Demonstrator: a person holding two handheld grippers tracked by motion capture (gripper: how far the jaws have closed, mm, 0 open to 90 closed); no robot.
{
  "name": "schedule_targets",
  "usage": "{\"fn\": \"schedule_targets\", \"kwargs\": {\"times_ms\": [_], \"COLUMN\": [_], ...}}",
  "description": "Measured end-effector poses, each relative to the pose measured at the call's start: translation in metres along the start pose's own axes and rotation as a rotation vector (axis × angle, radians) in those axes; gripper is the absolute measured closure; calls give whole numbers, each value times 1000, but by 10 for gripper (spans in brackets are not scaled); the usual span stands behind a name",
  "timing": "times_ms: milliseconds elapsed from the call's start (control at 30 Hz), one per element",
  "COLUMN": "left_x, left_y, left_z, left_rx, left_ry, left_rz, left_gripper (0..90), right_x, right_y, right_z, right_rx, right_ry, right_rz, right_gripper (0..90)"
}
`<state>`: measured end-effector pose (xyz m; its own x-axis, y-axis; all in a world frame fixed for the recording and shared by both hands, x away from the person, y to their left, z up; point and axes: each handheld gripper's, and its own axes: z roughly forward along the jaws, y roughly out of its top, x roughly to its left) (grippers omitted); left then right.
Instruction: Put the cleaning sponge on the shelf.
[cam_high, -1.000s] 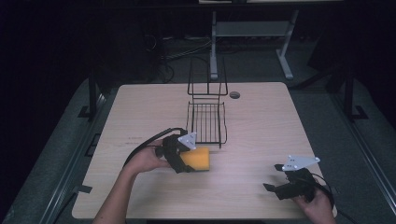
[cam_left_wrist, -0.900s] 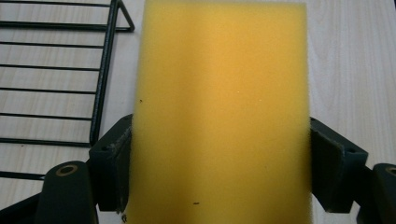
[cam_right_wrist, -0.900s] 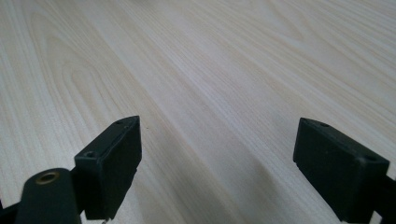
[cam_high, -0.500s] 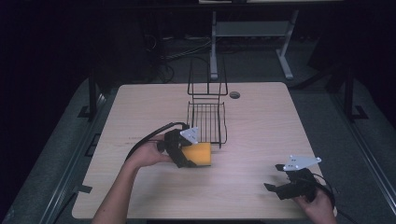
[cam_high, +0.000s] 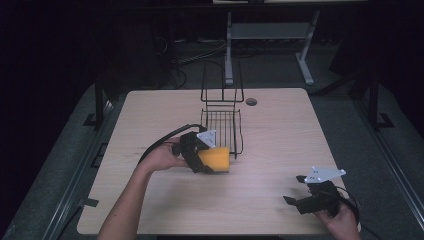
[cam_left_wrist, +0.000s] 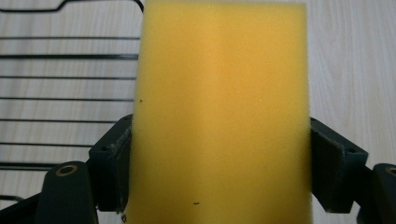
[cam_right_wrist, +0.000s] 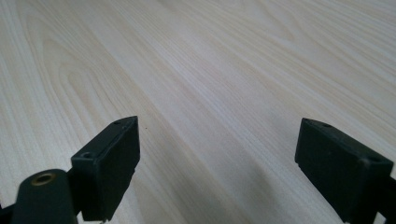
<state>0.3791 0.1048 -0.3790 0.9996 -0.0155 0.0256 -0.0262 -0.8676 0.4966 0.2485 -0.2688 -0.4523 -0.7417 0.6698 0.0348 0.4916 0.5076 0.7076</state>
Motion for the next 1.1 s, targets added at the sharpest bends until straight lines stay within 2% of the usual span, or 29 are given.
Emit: {"fn": "schedule_targets", "kwargs": {"times_ms": [167, 367, 600, 733, 867, 933, 1033, 1100], "left_x": [2, 6, 9, 11, 14, 16, 18, 21], "left_y": [-4, -5, -6, 0, 5, 6, 8, 11], "left_z": [0, -1, 3, 2, 2, 3, 5, 6], "left_rx": [10, -8, -3, 23, 20, 23, 33, 33], "left_ry": [-1, -1, -4, -6, -1, -3, -1, -7], "left_rz": [-2, -12, -18, -3, 15, 3, 12, 11], "left_gripper": [218, 218, 218, 217, 217, 217, 217, 218], "right_x": [2, 2, 2, 3, 3, 4, 4, 2], "right_y": [2, 3, 3, 4, 4, 4, 4, 4], "right_z": [3, 3, 3, 4, 4, 4, 3, 3], "right_rx": [5, 4, 4, 4, 6, 5, 1, 3], "right_ry": [5, 7, 9, 12, 13, 14, 15, 14], "right_rz": [2, -7, -11, -10, -11, -13, -1, -10], "right_gripper": [135, 135, 135, 135, 135, 135, 135, 134]}}
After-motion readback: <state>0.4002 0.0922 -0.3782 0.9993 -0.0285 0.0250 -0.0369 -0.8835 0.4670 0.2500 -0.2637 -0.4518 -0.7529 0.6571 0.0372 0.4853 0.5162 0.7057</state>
